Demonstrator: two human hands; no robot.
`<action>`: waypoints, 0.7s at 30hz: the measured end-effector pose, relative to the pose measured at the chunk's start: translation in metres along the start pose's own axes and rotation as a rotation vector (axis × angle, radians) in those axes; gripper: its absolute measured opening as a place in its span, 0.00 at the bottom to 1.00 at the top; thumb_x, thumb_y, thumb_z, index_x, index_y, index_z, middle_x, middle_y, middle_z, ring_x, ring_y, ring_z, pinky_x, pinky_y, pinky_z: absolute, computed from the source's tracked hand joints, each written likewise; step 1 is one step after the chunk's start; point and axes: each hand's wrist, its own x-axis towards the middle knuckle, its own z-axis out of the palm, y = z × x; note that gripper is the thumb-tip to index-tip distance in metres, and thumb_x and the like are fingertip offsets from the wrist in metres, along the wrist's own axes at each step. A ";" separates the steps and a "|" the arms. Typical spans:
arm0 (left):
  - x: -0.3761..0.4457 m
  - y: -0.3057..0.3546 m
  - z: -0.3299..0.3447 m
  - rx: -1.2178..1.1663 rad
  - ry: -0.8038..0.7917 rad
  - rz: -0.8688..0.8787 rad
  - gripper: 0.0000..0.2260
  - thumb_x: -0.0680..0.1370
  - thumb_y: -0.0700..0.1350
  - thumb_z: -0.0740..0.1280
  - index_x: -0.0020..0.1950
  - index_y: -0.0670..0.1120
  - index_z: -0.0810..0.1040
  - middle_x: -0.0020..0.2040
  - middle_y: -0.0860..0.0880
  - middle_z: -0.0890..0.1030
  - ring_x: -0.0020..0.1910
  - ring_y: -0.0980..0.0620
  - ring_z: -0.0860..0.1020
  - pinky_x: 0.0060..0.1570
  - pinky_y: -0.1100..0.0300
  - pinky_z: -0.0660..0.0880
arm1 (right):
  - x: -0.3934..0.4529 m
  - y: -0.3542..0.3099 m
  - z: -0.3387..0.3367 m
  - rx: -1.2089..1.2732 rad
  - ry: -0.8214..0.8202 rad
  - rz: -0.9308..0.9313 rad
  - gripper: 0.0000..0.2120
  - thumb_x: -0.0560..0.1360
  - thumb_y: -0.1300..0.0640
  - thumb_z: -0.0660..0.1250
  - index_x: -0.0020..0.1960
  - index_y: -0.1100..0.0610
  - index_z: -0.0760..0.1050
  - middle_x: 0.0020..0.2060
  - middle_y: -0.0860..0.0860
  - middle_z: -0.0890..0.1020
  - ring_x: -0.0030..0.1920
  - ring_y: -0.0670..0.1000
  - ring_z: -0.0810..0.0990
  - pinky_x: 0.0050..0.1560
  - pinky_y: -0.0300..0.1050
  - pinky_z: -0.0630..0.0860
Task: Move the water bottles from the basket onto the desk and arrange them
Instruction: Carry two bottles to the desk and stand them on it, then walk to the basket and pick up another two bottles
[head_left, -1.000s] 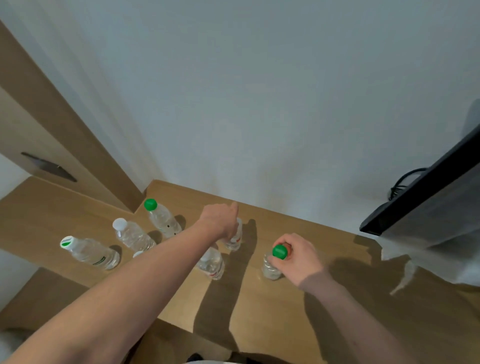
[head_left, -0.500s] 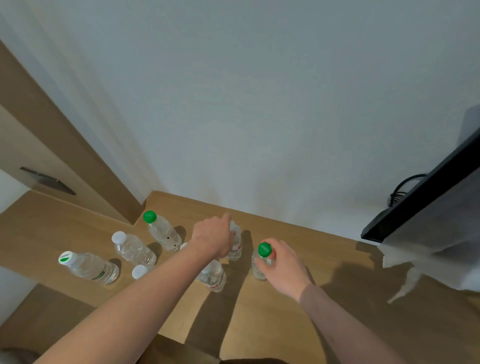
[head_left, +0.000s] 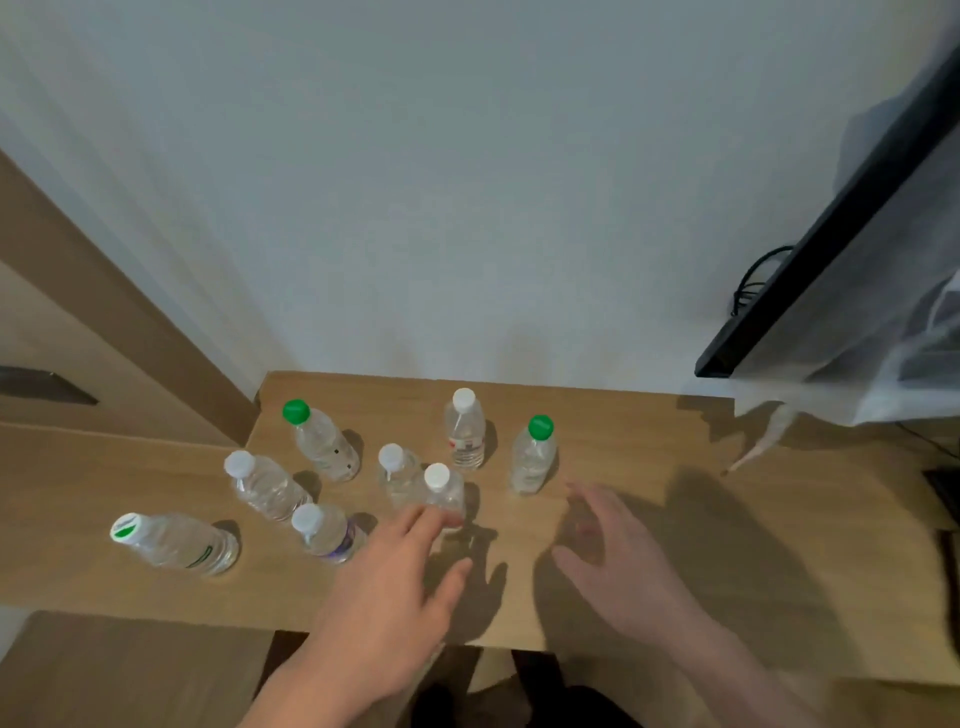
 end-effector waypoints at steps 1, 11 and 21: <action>-0.009 -0.005 0.002 0.015 -0.064 0.029 0.16 0.82 0.64 0.60 0.69 0.65 0.67 0.65 0.69 0.67 0.47 0.60 0.73 0.53 0.64 0.69 | -0.013 -0.001 0.007 0.000 0.008 0.018 0.37 0.80 0.45 0.71 0.82 0.34 0.55 0.74 0.33 0.64 0.69 0.39 0.72 0.73 0.48 0.73; -0.049 -0.017 0.016 0.142 -0.366 0.169 0.27 0.81 0.64 0.62 0.79 0.59 0.63 0.79 0.59 0.61 0.76 0.54 0.65 0.74 0.54 0.67 | -0.142 0.022 0.044 -0.054 0.136 0.221 0.35 0.80 0.38 0.68 0.82 0.33 0.55 0.83 0.34 0.49 0.83 0.44 0.53 0.81 0.51 0.60; -0.069 0.138 0.065 0.318 -0.431 0.522 0.26 0.82 0.62 0.62 0.79 0.60 0.62 0.83 0.57 0.54 0.80 0.51 0.60 0.78 0.53 0.62 | -0.307 0.122 0.004 0.096 0.388 0.454 0.34 0.82 0.40 0.68 0.83 0.36 0.56 0.82 0.32 0.46 0.83 0.47 0.56 0.78 0.49 0.64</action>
